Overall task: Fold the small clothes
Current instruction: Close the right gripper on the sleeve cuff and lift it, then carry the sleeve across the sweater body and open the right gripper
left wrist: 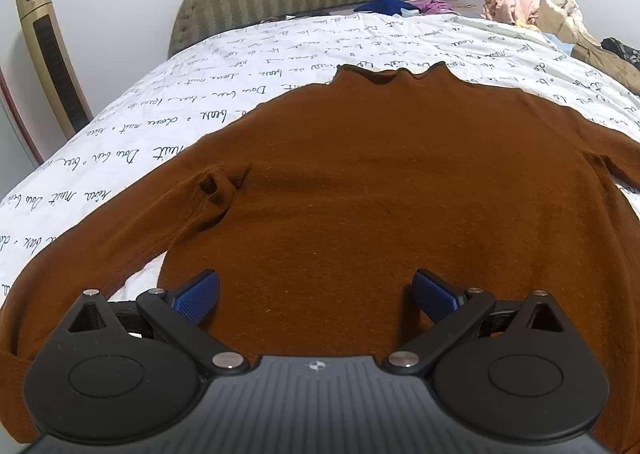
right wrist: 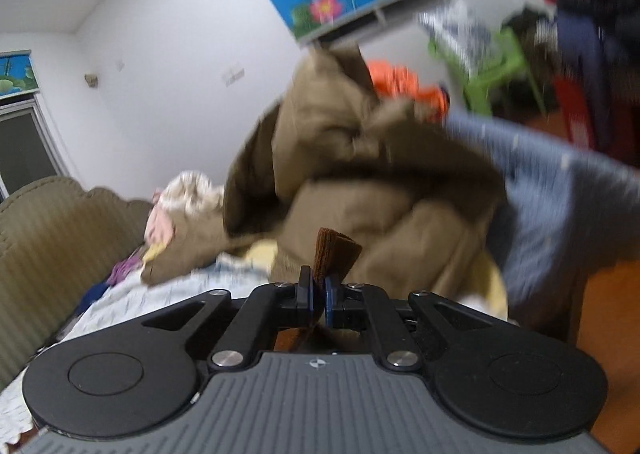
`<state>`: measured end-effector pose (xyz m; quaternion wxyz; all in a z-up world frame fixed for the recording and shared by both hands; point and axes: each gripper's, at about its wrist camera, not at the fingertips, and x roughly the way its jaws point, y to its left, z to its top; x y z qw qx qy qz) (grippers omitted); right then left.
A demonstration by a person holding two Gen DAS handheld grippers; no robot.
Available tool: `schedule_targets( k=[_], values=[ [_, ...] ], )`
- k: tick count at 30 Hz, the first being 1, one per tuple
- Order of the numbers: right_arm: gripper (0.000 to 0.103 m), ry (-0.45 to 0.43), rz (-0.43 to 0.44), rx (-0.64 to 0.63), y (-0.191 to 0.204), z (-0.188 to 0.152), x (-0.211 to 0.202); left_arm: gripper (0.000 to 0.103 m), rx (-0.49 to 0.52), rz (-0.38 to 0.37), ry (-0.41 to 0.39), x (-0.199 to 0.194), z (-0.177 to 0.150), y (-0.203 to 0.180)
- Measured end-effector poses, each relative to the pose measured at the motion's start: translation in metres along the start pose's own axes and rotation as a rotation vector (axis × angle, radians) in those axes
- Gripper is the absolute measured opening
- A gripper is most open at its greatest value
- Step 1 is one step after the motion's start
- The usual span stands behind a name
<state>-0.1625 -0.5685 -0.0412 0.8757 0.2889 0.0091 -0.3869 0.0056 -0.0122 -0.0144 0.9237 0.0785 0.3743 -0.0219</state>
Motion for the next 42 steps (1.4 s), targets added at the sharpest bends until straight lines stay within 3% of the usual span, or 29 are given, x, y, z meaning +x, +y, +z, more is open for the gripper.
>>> schedule_targets(
  k=[6, 16, 23, 42],
  values=[
    [0.011, -0.023, 0.058, -0.21, 0.057, -0.018, -0.01, 0.103, 0.006, 0.0, 0.004, 0.002, -0.001, 0.0],
    [0.011, 0.096, 0.372, -0.43, 0.178, -0.061, -0.017, 0.103, -0.005, 0.001, 0.006, 0.003, -0.001, 0.003],
    [0.011, 0.172, 0.519, -0.56, 0.244, -0.095, -0.037, 0.103, -0.016, 0.002, 0.012, 0.004, -0.001, 0.007],
    [0.011, 0.342, 0.734, -0.795, 0.361, -0.168, -0.076, 0.103, -0.032, 0.0, 0.013, 0.006, -0.004, 0.013]
  ],
)
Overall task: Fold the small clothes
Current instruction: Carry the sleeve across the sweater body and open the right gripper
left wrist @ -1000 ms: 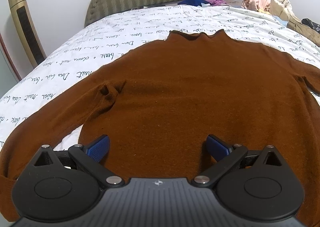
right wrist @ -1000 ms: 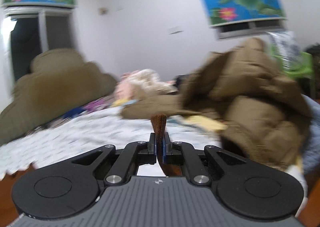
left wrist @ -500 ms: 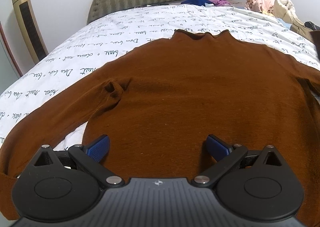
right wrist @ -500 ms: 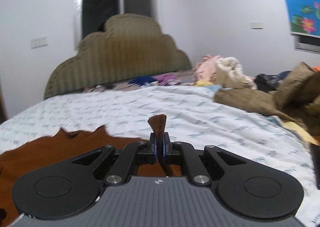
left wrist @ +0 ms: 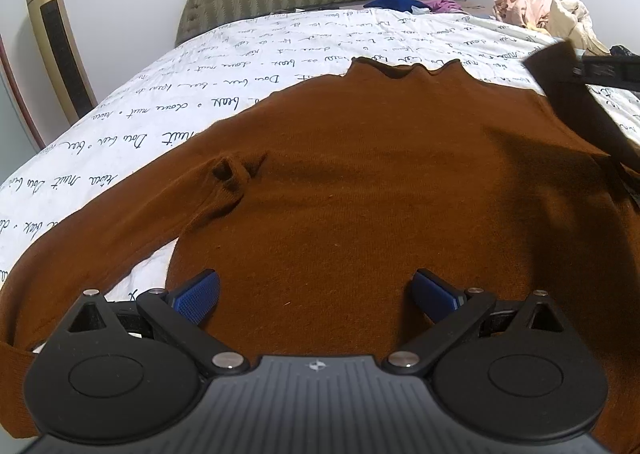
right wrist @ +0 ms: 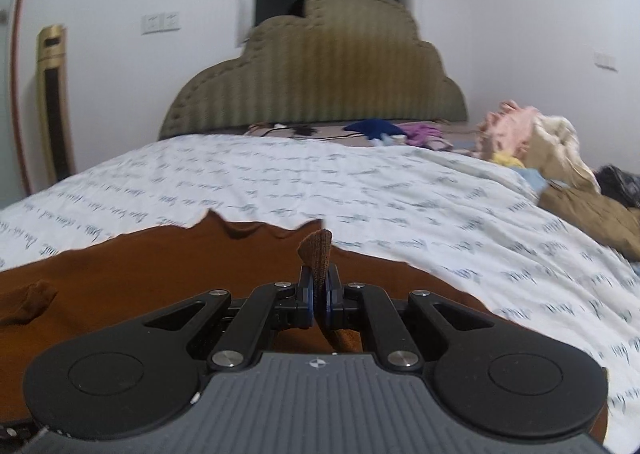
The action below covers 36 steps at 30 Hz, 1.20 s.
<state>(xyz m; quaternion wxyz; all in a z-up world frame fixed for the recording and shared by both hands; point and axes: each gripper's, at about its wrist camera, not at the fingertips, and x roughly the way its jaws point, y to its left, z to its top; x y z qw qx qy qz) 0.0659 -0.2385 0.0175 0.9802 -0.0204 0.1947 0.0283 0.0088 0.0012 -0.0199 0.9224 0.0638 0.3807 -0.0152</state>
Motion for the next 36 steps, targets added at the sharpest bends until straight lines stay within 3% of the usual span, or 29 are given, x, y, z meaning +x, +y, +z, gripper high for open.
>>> schedule_targets(
  k=[7, 31, 35, 36],
  values=[
    [0.011, 0.022, 0.064, -0.07, 0.044, 0.011, 0.015, 0.103, -0.011, 0.001, 0.001, 0.0, -0.002, 0.004],
    [0.011, 0.086, 0.302, -0.106, 0.144, 0.027, 0.064, 0.103, -0.054, 0.017, -0.002, 0.001, -0.005, 0.018],
    [0.012, 0.154, 0.368, -0.121, 0.155, 0.025, 0.079, 0.103, -0.058, 0.027, -0.003, 0.001, -0.006, 0.019],
    [0.019, 0.18, 0.385, -0.112, 0.155, 0.024, 0.083, 0.103, -0.059, 0.025, -0.002, 0.001, -0.006, 0.019]
  ],
)
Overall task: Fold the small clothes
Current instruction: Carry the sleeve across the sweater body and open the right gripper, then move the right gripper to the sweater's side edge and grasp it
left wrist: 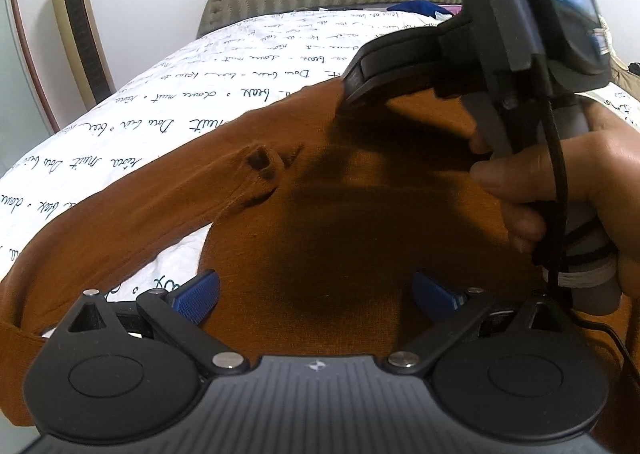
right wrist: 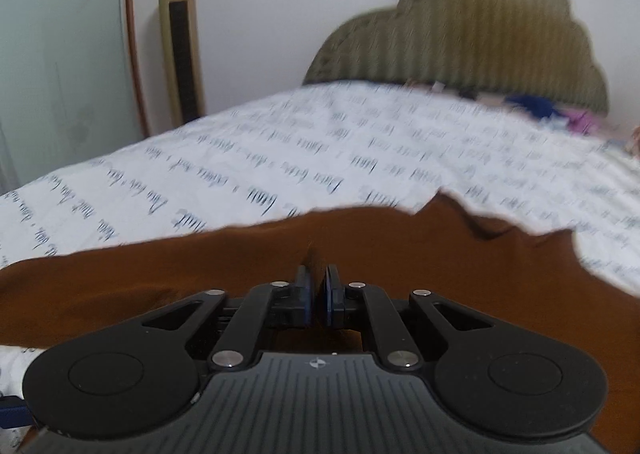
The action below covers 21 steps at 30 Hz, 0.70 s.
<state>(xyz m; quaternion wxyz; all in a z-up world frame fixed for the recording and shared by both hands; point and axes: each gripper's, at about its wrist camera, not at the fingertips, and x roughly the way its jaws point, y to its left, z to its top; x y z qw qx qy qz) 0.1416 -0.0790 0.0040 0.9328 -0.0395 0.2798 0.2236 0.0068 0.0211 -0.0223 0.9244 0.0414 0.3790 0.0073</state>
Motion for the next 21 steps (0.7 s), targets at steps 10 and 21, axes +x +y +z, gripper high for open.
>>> schedule_targets(
  k=[10, 21],
  values=[
    [0.04, -0.042, -0.046, 0.182, -0.053, -0.027, -0.066, 0.103, 0.003, 0.006, -0.005, 0.001, 0.0, -0.003],
    [0.093, -0.088, -0.226, 0.207, -0.052, -0.076, -0.078, 0.103, 0.003, 0.014, 0.002, 0.003, -0.003, -0.002]
  ],
)
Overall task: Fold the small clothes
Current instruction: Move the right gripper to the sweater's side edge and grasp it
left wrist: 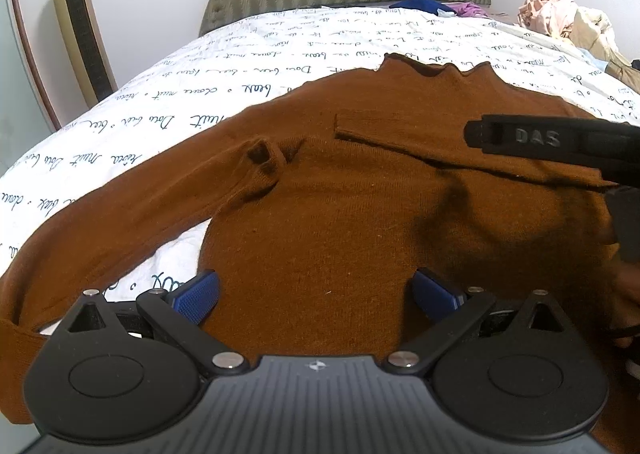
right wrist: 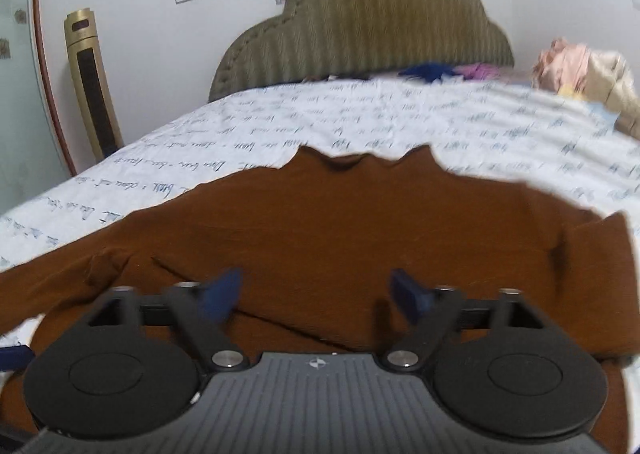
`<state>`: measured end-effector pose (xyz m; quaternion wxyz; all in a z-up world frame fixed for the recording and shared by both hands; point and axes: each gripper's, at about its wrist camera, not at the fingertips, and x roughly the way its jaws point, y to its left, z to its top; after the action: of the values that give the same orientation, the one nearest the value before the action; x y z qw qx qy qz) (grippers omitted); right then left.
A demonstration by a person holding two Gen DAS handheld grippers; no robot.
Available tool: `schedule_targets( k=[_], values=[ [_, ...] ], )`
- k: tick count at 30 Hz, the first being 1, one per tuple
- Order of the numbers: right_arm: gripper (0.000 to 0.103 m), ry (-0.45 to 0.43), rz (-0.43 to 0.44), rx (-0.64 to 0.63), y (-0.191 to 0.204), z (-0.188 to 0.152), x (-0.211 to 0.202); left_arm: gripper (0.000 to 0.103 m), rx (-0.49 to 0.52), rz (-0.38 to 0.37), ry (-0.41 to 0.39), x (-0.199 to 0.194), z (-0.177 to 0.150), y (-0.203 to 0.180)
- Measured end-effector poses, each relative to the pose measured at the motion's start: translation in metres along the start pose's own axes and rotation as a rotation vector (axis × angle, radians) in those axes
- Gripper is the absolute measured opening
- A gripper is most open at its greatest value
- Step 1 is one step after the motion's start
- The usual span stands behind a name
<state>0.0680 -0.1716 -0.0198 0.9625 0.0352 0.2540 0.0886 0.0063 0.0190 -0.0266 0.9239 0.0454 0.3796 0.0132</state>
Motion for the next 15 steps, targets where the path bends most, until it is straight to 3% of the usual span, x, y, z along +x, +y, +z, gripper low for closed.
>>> schedule_targets(
  k=[3, 7, 15],
  values=[
    [0.099, 0.02, -0.019, -0.055, 0.001, -0.006, -0.001, 0.103, 0.0, 0.002, -0.001, 0.0, -0.001, 0.0],
    [0.102, 0.074, 0.001, 0.003, -0.009, -0.014, 0.013, 0.103, 0.01, 0.004, -0.003, 0.001, -0.002, 0.0],
    [0.103, 0.019, 0.07, 0.121, -0.027, -0.019, 0.008, 0.103, 0.012, -0.028, -0.006, -0.005, -0.004, 0.004]
  ],
)
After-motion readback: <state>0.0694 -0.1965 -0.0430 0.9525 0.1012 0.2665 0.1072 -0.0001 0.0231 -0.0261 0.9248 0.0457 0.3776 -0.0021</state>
